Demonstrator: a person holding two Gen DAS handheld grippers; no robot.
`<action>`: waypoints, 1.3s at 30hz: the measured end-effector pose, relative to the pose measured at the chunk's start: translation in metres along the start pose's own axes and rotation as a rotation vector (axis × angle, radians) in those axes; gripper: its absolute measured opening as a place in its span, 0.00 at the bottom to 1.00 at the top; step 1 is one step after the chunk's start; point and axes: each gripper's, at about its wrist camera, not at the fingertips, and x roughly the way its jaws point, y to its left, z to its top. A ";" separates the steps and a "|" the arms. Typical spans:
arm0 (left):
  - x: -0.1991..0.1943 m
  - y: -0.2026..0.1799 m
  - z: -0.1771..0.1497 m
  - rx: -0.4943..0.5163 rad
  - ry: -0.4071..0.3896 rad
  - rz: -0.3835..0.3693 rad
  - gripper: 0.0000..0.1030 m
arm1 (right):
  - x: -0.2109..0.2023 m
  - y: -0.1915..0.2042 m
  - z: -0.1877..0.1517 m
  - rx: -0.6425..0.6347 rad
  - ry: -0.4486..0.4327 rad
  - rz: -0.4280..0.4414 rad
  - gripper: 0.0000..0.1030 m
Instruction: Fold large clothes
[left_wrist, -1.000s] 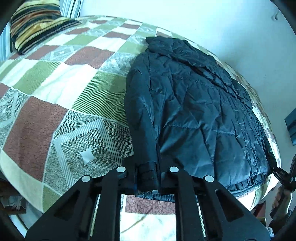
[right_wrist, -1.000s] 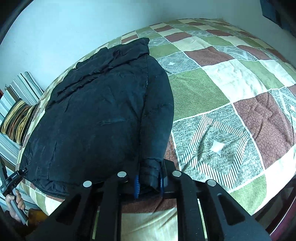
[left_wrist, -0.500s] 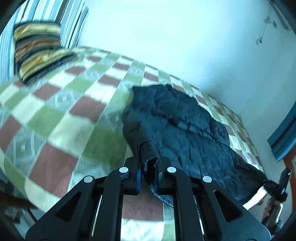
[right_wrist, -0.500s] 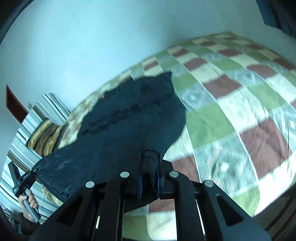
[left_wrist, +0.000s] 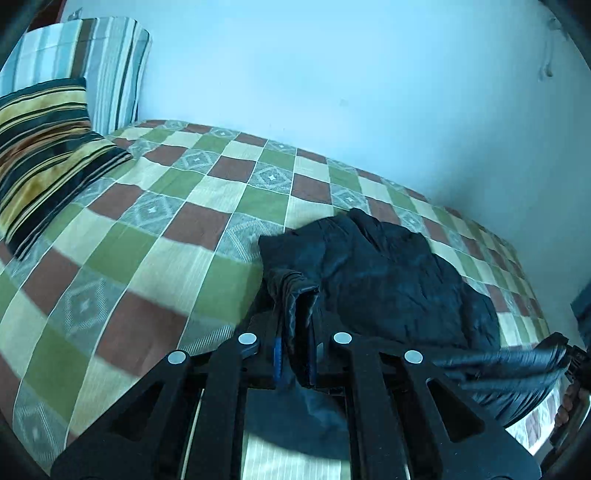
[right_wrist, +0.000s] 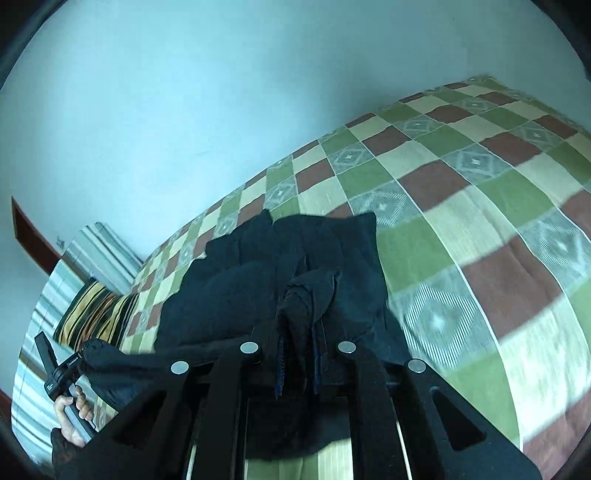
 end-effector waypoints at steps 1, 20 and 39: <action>0.011 0.000 0.005 -0.001 0.009 0.005 0.09 | 0.010 -0.001 0.006 0.003 0.008 -0.005 0.10; 0.179 -0.009 0.018 0.080 0.180 0.143 0.15 | 0.157 -0.048 0.036 0.090 0.174 -0.098 0.13; 0.120 0.036 0.029 0.109 0.127 0.002 0.69 | 0.109 -0.035 0.048 -0.174 0.120 -0.107 0.65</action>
